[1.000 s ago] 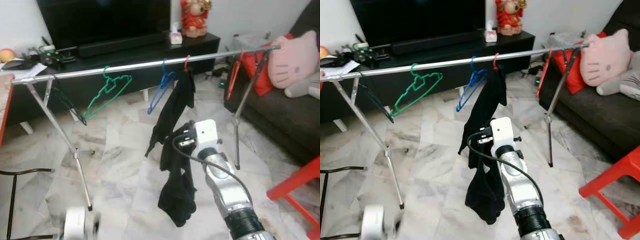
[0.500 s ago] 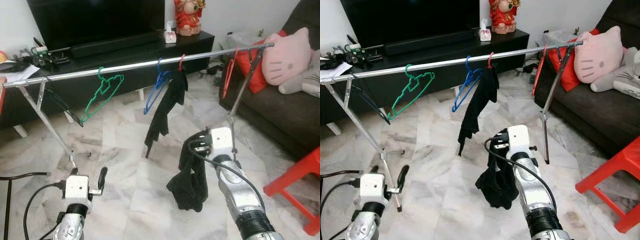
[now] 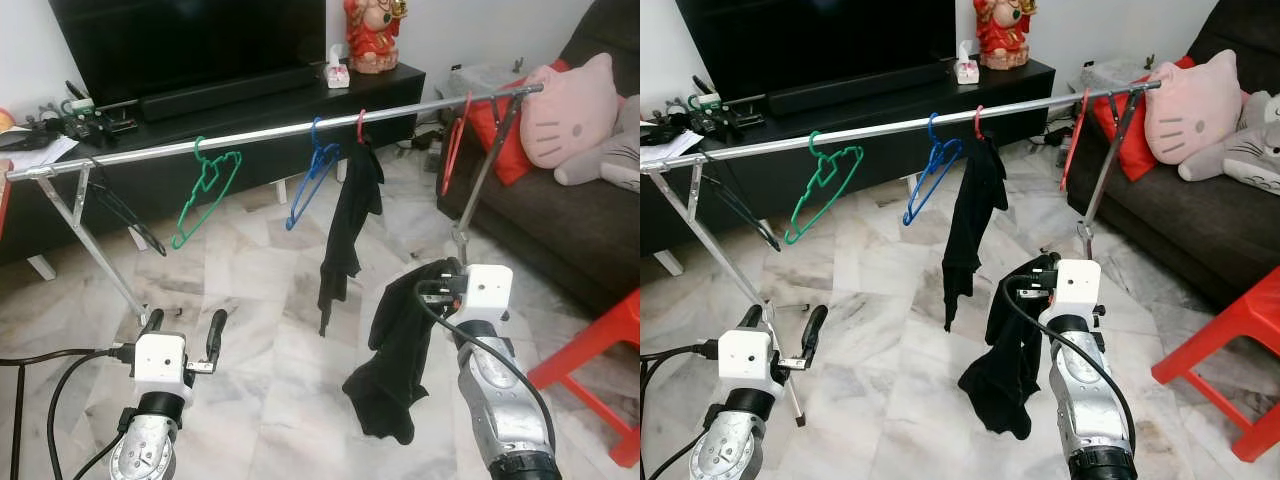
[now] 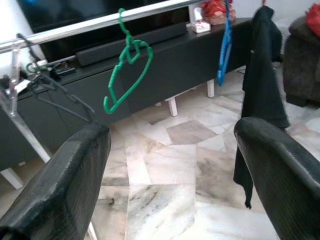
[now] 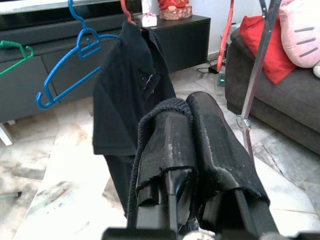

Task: Hang hanger

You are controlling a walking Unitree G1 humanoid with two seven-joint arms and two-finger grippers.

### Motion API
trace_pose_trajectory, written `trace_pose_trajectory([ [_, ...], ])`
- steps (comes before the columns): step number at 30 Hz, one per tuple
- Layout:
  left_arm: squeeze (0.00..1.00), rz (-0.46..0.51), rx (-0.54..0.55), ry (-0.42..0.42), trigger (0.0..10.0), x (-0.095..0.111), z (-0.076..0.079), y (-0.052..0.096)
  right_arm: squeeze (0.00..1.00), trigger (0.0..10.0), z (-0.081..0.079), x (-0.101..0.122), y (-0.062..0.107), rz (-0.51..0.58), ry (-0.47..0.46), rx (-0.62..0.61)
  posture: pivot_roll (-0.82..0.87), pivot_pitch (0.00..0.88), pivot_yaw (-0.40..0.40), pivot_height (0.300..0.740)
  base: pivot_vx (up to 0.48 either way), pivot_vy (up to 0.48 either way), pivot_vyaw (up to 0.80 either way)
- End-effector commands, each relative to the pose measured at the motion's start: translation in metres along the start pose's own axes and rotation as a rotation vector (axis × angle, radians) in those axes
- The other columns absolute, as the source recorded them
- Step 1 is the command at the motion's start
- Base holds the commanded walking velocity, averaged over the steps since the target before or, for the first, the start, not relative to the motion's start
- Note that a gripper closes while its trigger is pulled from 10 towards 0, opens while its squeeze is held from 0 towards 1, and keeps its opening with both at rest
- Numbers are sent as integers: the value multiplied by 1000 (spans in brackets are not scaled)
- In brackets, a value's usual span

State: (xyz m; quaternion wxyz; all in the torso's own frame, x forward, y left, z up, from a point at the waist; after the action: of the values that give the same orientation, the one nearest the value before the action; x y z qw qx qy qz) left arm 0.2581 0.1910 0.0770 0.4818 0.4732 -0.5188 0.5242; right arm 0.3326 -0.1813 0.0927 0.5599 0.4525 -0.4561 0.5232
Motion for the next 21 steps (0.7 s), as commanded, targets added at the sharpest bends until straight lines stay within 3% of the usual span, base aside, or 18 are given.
trace_pose_trajectory([
  [1,0,1,-14,0,10000,4,3,-3,0,10000,6,13,0,48,-5,-26,-103,0,58,732,0,0,0],
  [6,0,-44,-22,-49,10000,-1,-5,6,0,10000,-2,18,-3,62,12,5,-111,0,67,732,0,0,0],
  [11,0,-78,-65,-70,10000,-4,-5,6,0,10000,-5,20,-4,71,42,37,-106,0,55,732,0,0,0],
  [15,0,-67,-33,-58,10000,-2,-8,4,0,10000,-6,19,-6,69,49,49,-103,0,44,732,0,0,0],
  [21,0,-64,-36,-25,10000,-4,2,-1,0,10000,-8,26,-11,87,54,67,-127,0,37,732,0,0,0],
])
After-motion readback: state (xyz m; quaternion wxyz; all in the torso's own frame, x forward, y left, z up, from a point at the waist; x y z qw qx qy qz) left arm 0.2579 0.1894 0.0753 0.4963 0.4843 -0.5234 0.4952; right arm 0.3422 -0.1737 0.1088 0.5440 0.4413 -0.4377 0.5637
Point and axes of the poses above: a point about 5 cm out from each wrist's last joint towards the gripper, its own y axis pointing back from the gripper into the wrist, its own x axis along the axis of the wrist's last joint, z = x × y, the point moved 3 cm from there along -y, pointing out of the wrist towards the gripper, and after that the axes turned 10 degrees about y, right-handed, at the moved point
